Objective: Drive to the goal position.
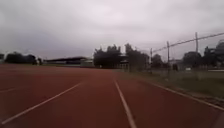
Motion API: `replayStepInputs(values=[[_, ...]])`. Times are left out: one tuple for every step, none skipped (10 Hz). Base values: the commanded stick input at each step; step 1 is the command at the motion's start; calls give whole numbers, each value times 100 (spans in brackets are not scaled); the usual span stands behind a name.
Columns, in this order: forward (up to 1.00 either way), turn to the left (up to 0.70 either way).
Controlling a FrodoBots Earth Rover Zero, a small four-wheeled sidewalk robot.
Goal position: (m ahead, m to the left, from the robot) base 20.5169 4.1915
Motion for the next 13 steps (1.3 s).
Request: replayStepInputs(values=[[70,0],[70,0],[70,0],[70,0],[70,0],[70,0],[70,0],[70,0],[70,0],[70,0],[70,0],[70,0],[70,0]])
